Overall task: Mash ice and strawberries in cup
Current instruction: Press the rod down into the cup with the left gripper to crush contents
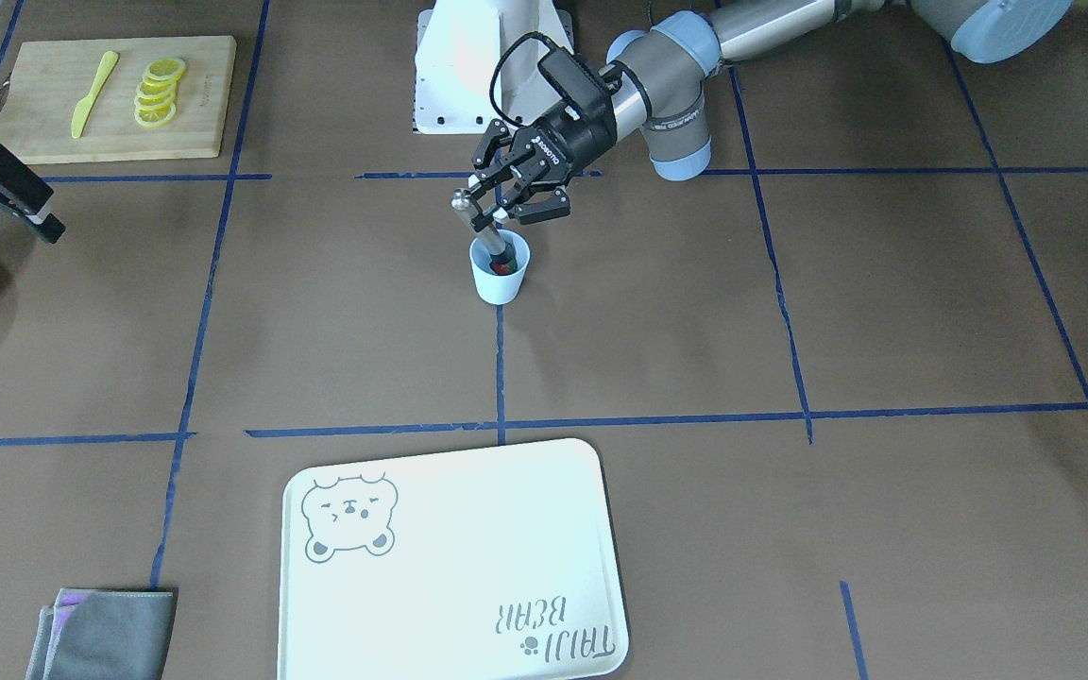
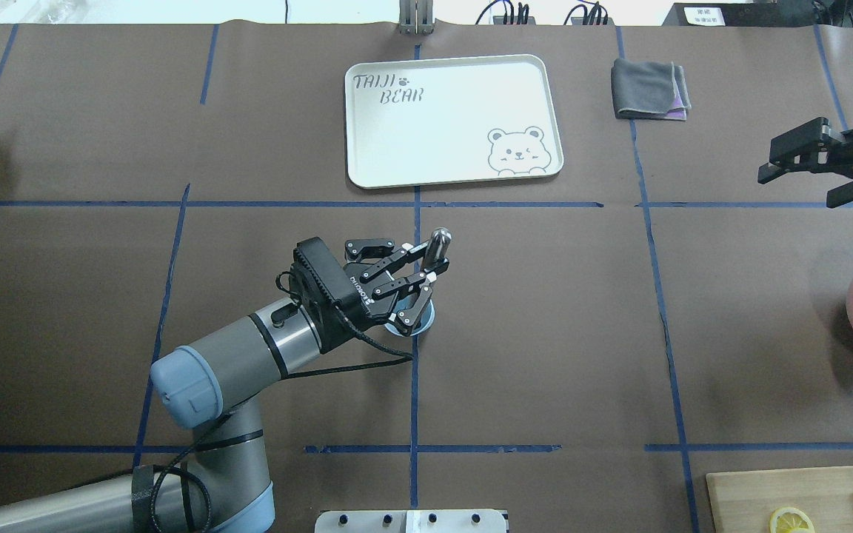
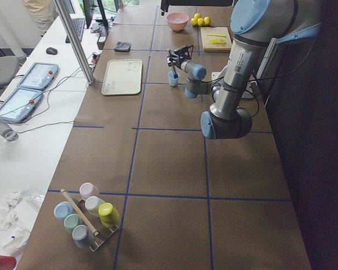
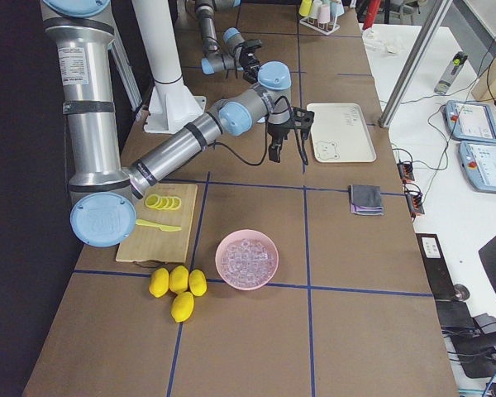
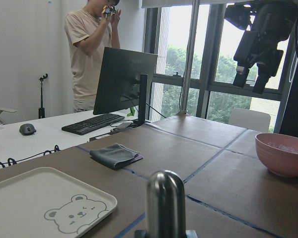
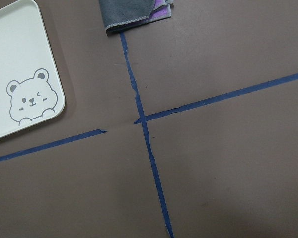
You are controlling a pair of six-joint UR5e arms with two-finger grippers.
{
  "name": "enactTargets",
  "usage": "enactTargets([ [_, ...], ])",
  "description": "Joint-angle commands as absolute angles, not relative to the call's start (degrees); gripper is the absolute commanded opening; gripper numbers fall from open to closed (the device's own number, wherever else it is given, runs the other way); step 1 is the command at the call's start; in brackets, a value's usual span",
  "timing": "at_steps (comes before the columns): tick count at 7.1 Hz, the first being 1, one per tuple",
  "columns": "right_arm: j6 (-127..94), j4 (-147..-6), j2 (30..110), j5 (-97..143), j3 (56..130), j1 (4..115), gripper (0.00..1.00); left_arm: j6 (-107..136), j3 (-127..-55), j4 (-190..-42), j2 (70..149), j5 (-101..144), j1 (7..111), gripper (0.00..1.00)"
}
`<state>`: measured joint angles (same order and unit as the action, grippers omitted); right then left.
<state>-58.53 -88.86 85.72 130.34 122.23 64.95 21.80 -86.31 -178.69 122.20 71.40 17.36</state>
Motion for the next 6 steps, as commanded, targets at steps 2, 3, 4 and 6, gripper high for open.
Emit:
enactTargets([
  [2, -58.54, -88.86, 85.78, 130.34, 122.61, 64.95, 1.0, 21.18, -95.5, -168.37, 122.95, 71.2, 18.36, 0.0],
  [3, -58.62, -88.86, 85.87, 130.34, 122.69, 64.95, 1.0, 21.27, -101.63, -157.0, 122.61, 70.93, 19.33, 0.0],
  [4, -58.62, -88.86, 85.87, 130.34, 122.7, 64.95, 1.0, 21.36, -106.3, -147.84, 122.26, 68.49, 19.77, 0.0],
  [6, -58.62, -88.86, 85.87, 130.17, 122.52, 64.95, 1.0, 25.46, -106.87, -141.2, 119.55, 68.81, 22.66, 0.0],
])
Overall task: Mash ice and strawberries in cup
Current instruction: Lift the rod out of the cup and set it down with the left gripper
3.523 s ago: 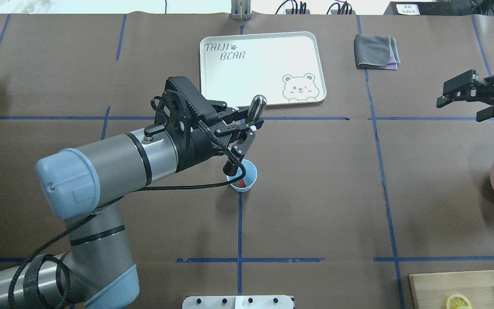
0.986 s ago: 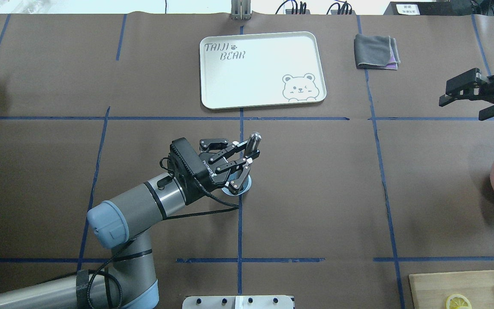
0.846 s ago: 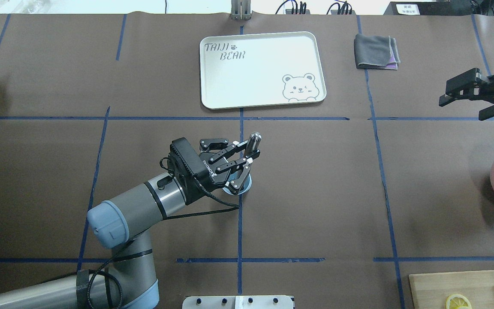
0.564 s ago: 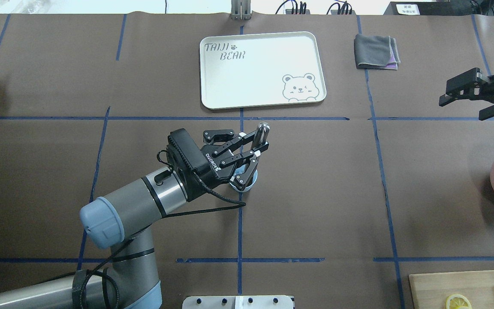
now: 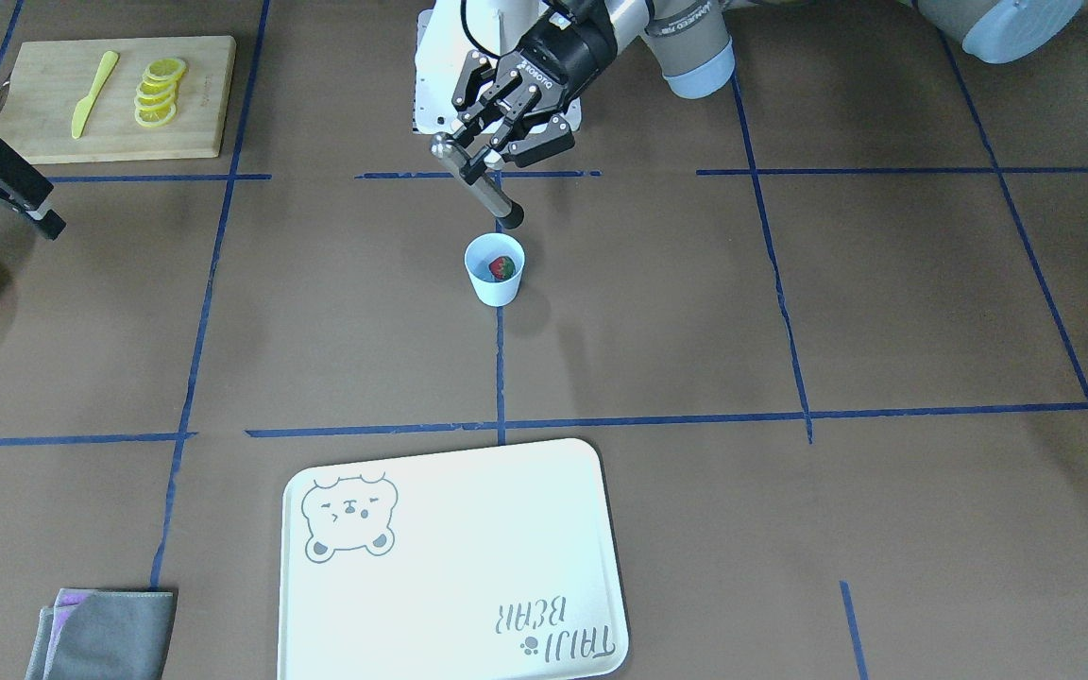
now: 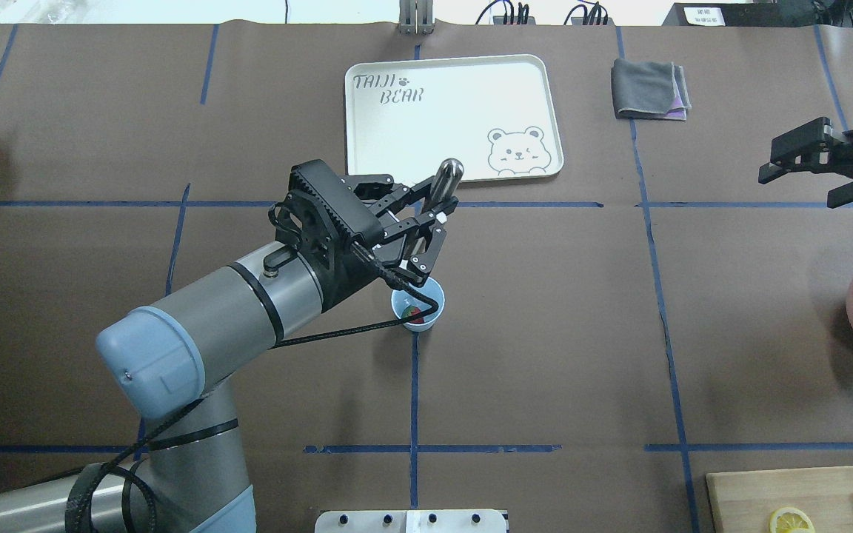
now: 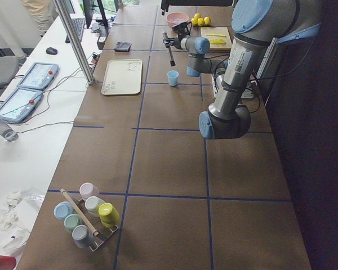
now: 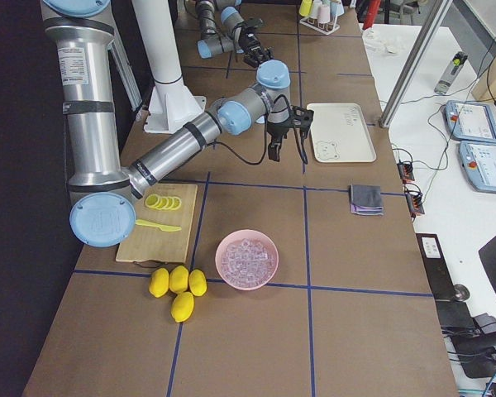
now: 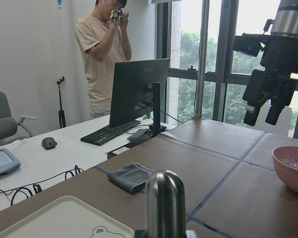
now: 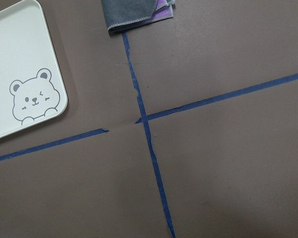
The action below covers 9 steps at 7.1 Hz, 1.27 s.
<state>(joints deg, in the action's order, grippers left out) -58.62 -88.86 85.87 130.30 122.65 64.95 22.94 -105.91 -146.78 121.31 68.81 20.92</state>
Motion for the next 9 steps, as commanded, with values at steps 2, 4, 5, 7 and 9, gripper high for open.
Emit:
enactTargets([
  [2, -58.62, -88.86, 85.96, 130.17, 122.43, 64.95, 1.0, 28.73, -106.88, -129.61, 118.92, 69.08, 25.73, 0.0],
  [4, -58.71, -88.86, 86.4, 130.17, 122.52, 64.95, 1.0, 35.88, -106.88, -115.74, 117.87, 77.44, 32.12, 0.0],
  [5, -58.62, -88.86, 86.57, 130.08, 122.26, 64.95, 1.0, 46.21, -106.88, -113.92, 115.95, 91.53, 39.56, 0.0],
  [7, -56.62, -88.86, 86.4, 130.08, 121.38, 65.04, 1.0, 46.94, -106.7, -113.21, 107.8, 105.95, 48.14, 0.0],
  [9, -48.82, -89.12, 87.36, 130.34, 119.37, 67.92, 1.0, 36.63, -106.52, -113.12, 97.62, 113.08, 54.37, 0.0],
])
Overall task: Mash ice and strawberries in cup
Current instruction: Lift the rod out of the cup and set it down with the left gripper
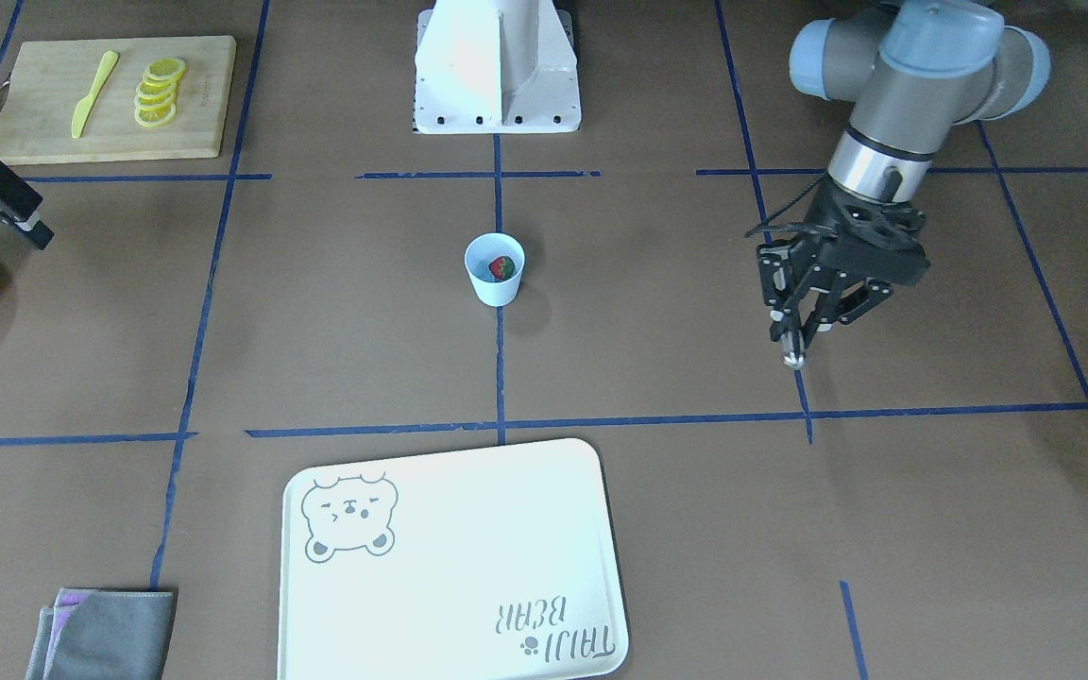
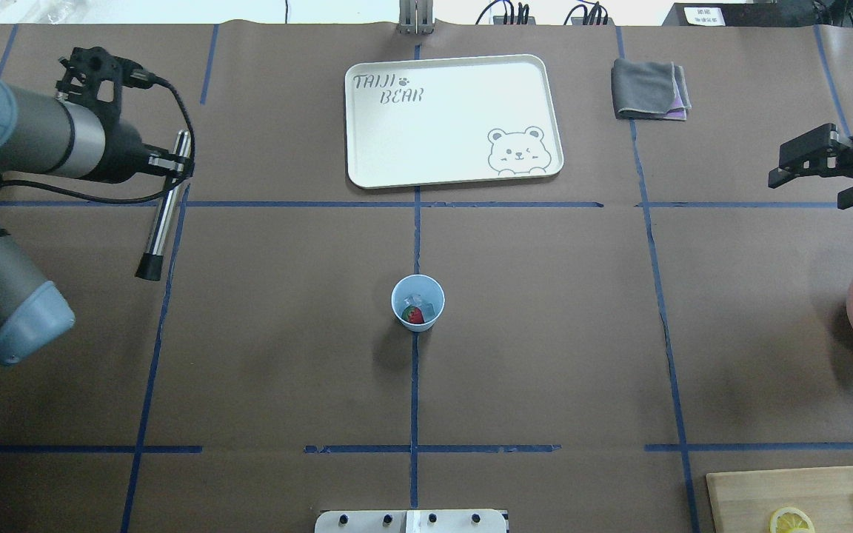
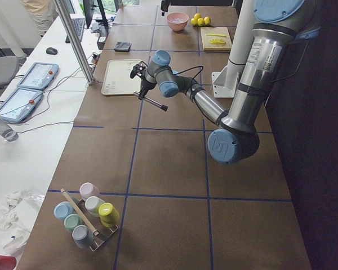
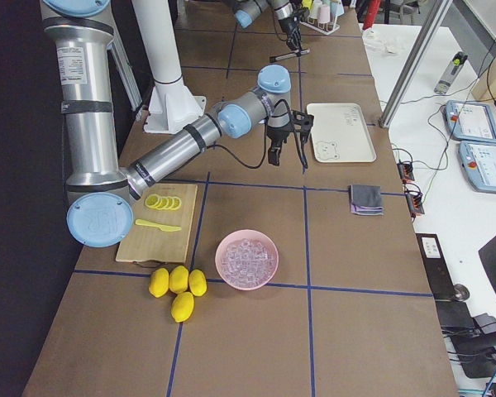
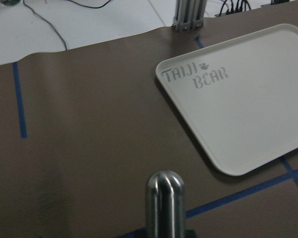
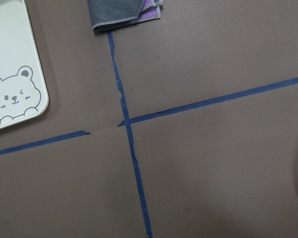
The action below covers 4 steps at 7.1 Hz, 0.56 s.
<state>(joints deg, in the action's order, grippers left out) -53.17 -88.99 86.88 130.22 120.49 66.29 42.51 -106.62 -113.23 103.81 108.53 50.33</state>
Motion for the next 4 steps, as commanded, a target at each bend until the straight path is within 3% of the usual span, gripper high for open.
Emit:
enactTargets([
  [1, -45.73, -89.21, 88.23, 130.43, 118.83, 69.24, 1.0, 33.08, -105.91, -113.03, 93.03, 116.94, 57.1, 0.0],
  [4, -32.22, -96.21, 88.24, 130.43, 117.86, 74.6, 1.0, 29.91, -97.6, -108.13, 88.95, 119.96, 60.81, 0.0],
])
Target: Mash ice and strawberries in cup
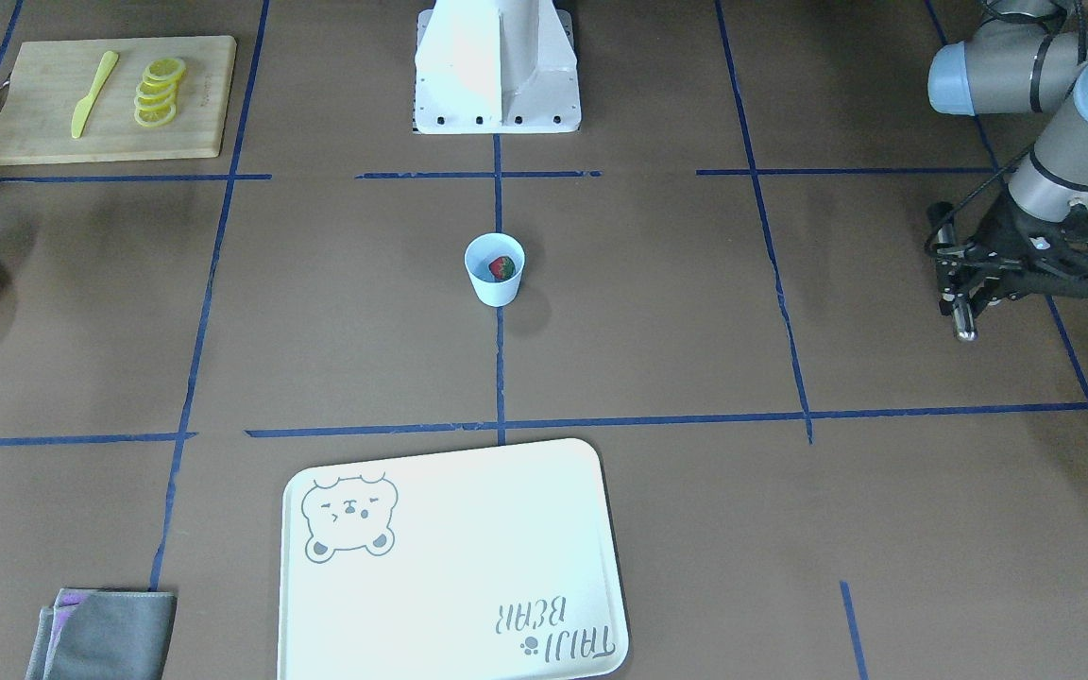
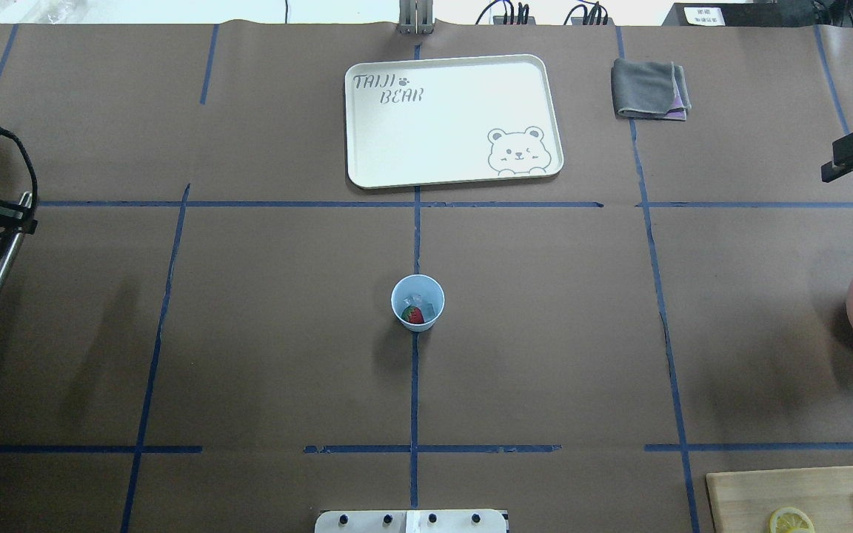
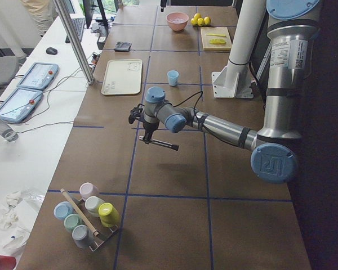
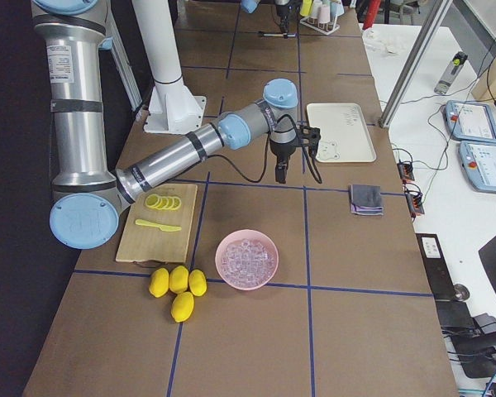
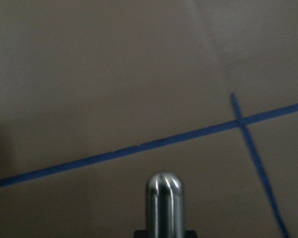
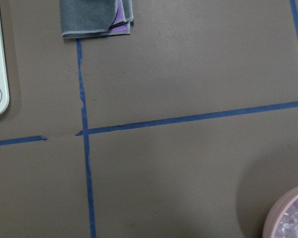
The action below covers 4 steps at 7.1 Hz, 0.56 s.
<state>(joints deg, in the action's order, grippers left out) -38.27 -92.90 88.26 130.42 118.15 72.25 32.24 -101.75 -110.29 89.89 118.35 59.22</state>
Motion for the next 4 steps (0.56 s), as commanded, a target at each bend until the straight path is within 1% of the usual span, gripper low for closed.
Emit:
enactTargets([
  [1, -28.08, -98.5, 88.33, 130.52, 117.77, 76.01, 1.0, 27.53, -92.86, -108.19, 88.95, 120.41, 61.69, 0.0],
  [4, -25.93, -100.02, 88.42, 131.4, 117.86, 76.73, 1.0, 27.6, -87.38, -108.98, 89.21, 123.49, 63.89, 0.0],
])
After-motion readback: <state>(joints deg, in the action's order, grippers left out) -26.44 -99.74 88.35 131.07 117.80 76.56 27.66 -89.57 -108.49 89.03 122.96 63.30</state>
